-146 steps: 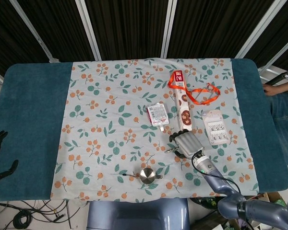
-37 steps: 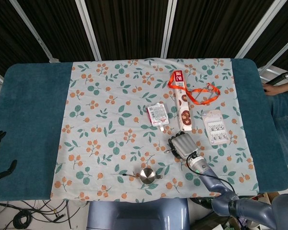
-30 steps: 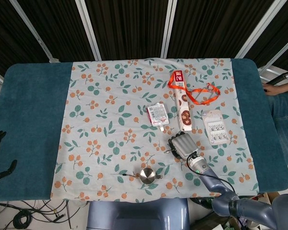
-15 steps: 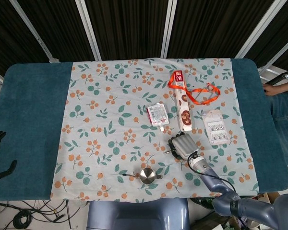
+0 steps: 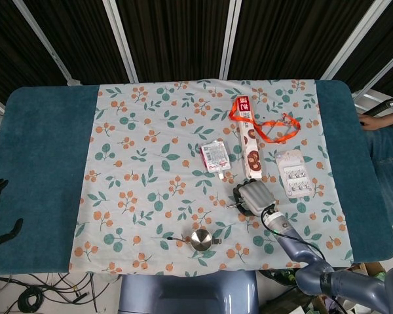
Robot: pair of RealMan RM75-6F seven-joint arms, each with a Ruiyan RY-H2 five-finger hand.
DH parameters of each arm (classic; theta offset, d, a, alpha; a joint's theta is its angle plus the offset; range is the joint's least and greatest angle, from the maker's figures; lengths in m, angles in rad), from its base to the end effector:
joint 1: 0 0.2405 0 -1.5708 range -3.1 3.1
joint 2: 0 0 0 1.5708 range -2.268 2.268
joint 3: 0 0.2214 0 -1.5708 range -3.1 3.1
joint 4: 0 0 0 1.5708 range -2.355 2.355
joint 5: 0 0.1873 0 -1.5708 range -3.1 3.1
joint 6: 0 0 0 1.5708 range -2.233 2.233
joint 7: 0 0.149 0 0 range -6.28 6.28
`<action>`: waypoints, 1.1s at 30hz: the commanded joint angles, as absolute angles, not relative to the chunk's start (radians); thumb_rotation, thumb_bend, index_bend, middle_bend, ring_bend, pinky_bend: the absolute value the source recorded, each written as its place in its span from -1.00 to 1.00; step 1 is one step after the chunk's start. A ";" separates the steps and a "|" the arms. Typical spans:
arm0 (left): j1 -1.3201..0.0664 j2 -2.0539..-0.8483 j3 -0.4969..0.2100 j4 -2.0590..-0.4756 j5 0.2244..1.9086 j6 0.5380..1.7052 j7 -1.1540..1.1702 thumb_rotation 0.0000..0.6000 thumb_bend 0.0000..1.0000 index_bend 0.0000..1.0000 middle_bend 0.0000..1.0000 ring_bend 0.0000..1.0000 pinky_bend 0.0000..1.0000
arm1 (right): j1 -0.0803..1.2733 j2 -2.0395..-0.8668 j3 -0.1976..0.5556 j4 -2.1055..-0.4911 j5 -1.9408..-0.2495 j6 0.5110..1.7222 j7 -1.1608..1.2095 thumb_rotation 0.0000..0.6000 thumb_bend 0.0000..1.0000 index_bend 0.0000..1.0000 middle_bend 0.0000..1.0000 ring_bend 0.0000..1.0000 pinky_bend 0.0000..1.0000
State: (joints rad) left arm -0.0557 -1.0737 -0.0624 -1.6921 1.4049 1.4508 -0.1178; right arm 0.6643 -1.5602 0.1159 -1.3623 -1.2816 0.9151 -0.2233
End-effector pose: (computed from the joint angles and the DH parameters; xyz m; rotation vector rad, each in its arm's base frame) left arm -0.2788 0.1743 0.1726 -1.2403 -1.0878 -0.9445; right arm -0.1594 -0.3066 -0.0065 1.9476 -0.9325 0.8563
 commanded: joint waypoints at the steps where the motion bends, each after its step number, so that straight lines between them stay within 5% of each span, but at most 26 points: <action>1: -0.055 -1.074 -0.062 -1.692 1.406 1.452 -0.119 1.00 -0.30 -0.99 -0.94 -0.98 -1.00 | 0.663 -1.518 0.134 -1.410 -1.264 0.938 -0.272 1.00 -0.11 0.31 -0.09 -0.17 -0.34; 19: -0.055 -1.072 -0.061 -1.696 1.417 1.456 -0.124 1.00 -0.30 -0.99 -0.94 -0.98 -1.00 | 0.799 -1.298 0.269 -1.657 -0.931 0.908 -0.640 1.00 -0.11 0.32 -0.09 -0.17 -0.34; 33: -0.055 -1.071 -0.062 -1.695 1.417 1.458 -0.132 1.00 -0.30 -0.99 -0.94 -0.98 -1.00 | 0.938 -1.238 0.418 -1.724 -0.608 0.885 -0.573 1.00 -0.11 0.34 -0.09 -0.17 -0.34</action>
State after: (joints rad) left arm -0.0549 -1.0706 -0.0616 -1.6953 1.4172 1.4576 -0.1322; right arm 0.9221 -1.2517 0.4013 -1.7069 -0.6236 0.8840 -0.5936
